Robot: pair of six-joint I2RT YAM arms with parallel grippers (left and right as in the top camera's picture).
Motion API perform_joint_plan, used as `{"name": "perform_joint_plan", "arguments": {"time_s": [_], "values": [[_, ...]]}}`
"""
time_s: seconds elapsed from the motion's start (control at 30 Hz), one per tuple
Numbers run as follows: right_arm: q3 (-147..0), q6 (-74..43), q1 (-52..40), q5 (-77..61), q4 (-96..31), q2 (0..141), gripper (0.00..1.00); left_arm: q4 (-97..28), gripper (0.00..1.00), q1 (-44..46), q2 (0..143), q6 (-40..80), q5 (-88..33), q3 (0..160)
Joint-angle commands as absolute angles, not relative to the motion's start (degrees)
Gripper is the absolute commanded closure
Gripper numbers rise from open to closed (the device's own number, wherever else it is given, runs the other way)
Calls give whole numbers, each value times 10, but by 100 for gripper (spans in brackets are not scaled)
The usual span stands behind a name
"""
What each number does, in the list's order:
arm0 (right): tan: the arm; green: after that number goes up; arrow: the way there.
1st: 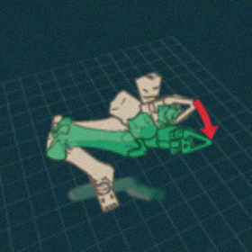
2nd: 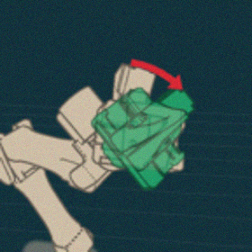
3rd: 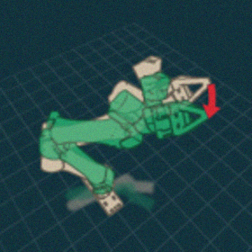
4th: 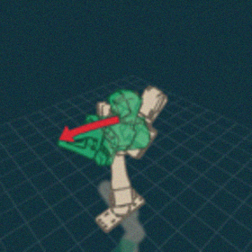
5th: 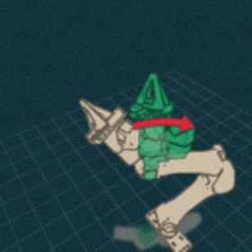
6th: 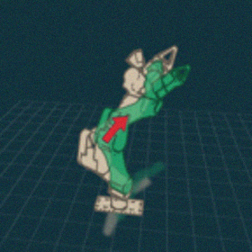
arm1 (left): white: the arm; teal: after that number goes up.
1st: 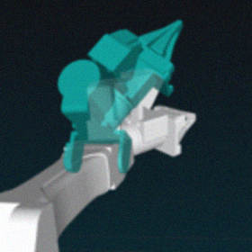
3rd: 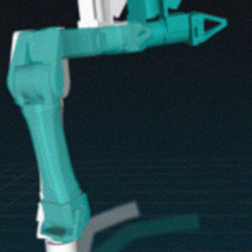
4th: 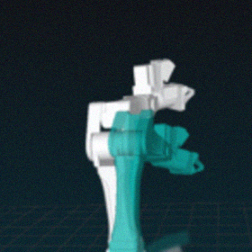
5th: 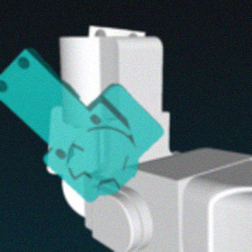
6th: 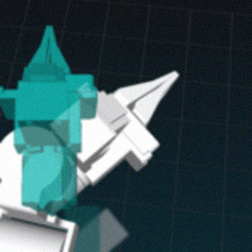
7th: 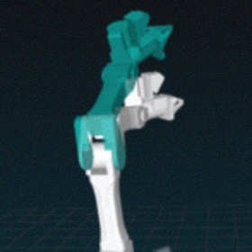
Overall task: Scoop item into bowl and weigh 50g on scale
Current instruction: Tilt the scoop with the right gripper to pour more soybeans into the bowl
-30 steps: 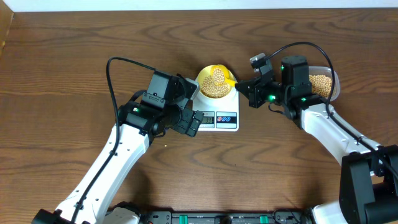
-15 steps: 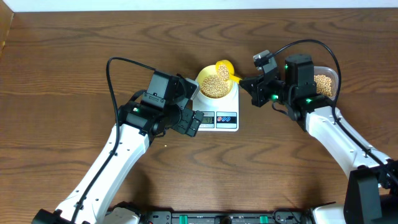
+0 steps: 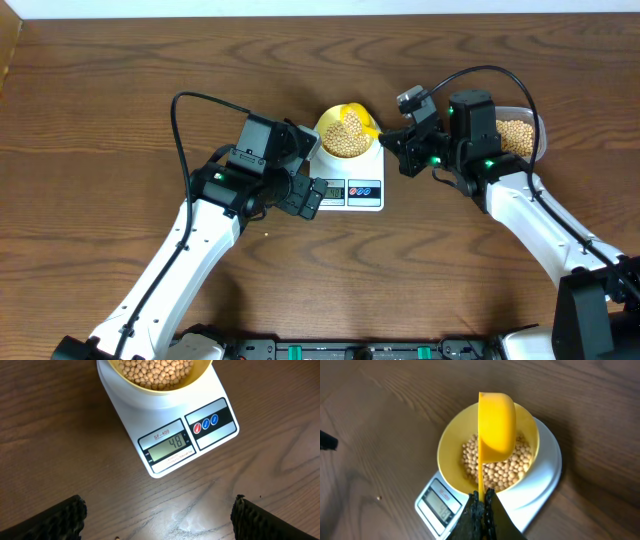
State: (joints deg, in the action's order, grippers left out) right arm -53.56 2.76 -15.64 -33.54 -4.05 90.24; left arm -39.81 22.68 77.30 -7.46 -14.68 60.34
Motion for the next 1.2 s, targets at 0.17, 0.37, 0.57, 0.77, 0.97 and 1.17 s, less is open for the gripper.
{"name": "perform_joint_plan", "arguments": {"time_s": [0.17, 0.37, 0.57, 0.77, 0.97, 1.17], "values": [[-545, 119, -161, -299, -33, 891, 99, -398, 5, 229, 775, -70, -145, 598], [-545, 119, -170, -299, -30, 891, 99, -398, 5, 229, 775, -70, -145, 598], [-545, 121, -170, -298, -17, 891, 99, -398, 5, 229, 775, -70, -145, 598], [-545, 169, -170, -297, -12, 891, 99, -398, 5, 229, 775, -70, -145, 598], [-545, 167, -170, -297, -11, 891, 99, -398, 5, 229, 775, -70, -145, 598], [-545, 65, -169, -309, -10, 891, 99, -398, 5, 229, 775, -70, -145, 598]]}}
